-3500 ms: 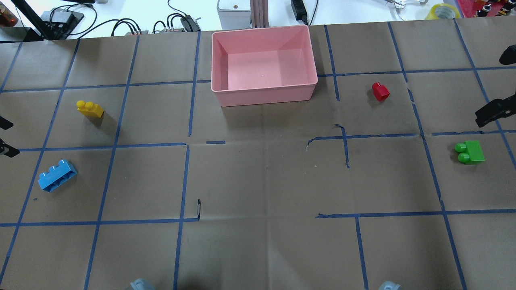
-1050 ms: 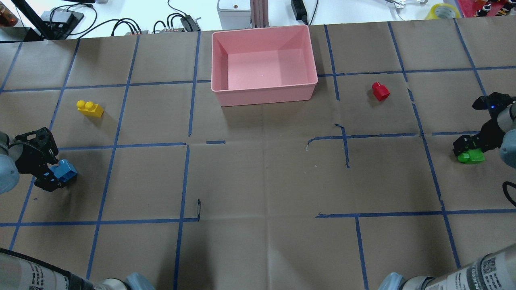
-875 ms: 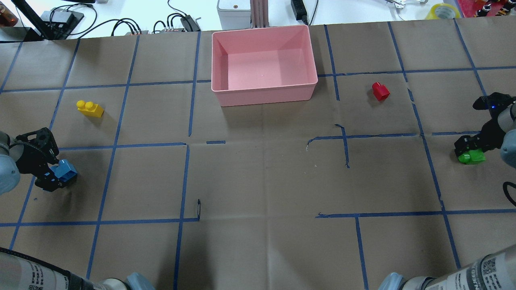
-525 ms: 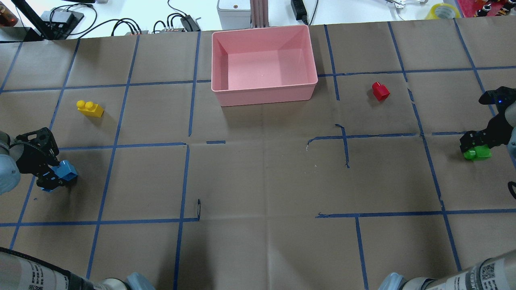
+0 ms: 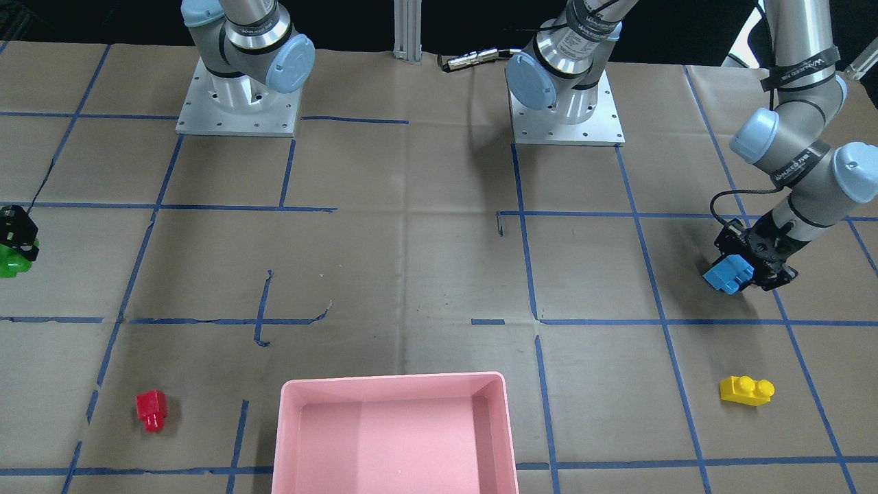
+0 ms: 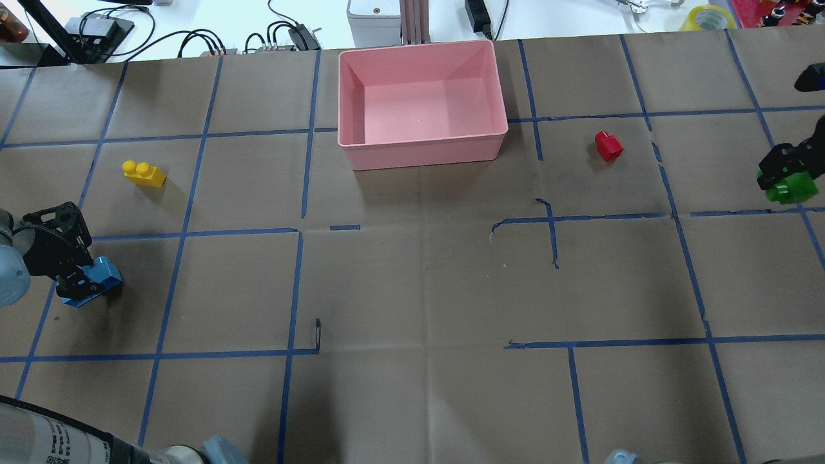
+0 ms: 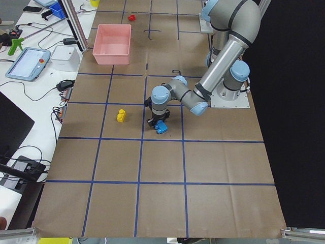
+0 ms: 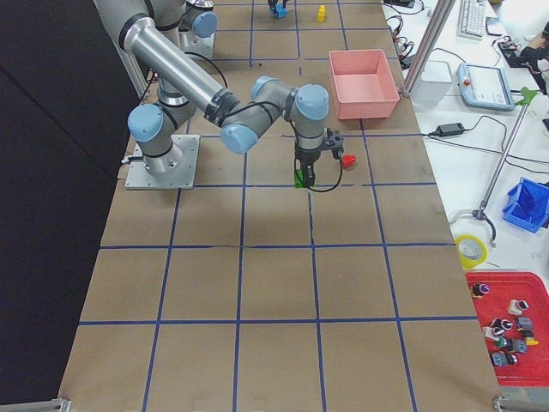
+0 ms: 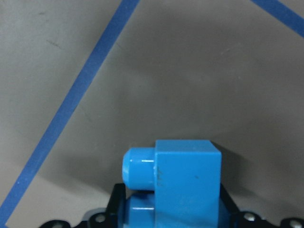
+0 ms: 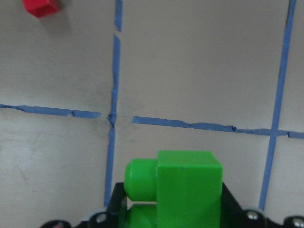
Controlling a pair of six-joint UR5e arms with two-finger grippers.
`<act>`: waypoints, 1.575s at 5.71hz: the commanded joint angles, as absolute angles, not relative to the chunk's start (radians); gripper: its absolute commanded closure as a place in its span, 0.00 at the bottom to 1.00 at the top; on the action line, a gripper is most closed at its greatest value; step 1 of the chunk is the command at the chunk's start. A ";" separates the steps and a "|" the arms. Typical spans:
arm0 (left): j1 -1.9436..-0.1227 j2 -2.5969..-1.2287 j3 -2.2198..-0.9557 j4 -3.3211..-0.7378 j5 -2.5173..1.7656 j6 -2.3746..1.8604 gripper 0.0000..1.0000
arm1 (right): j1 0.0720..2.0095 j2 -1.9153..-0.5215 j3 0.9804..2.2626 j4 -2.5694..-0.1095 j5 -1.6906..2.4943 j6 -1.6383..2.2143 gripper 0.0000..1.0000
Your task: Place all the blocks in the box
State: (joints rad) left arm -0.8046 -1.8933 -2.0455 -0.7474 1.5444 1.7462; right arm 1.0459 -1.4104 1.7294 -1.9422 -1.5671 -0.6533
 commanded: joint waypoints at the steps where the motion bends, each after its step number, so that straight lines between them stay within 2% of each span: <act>1: -0.818 -1.835 -1.964 -0.796 1.540 1.657 0.81 | 1.278 -1.388 1.587 -1.824 -1.556 -0.500 0.97; 3: -0.894 -1.723 -1.765 -1.141 1.548 1.417 0.82 | 1.511 -1.282 1.499 -1.845 -1.505 -0.287 0.97; 5: -0.957 -1.735 -1.543 -1.461 1.532 1.062 0.83 | 1.697 -1.087 1.247 -1.864 -1.424 -0.217 0.97; 7: -1.087 -1.744 -1.516 -1.474 1.488 0.709 0.83 | 1.746 -0.868 0.992 -1.937 -1.425 -0.216 0.95; 8: -1.192 -1.781 -1.497 -1.456 1.480 0.533 0.83 | 1.747 -0.844 0.961 -1.940 -1.425 -0.224 0.82; 9: -1.289 -1.852 -1.412 -1.448 1.482 0.359 0.83 | 1.750 -0.841 0.960 -1.988 -1.425 -0.227 0.01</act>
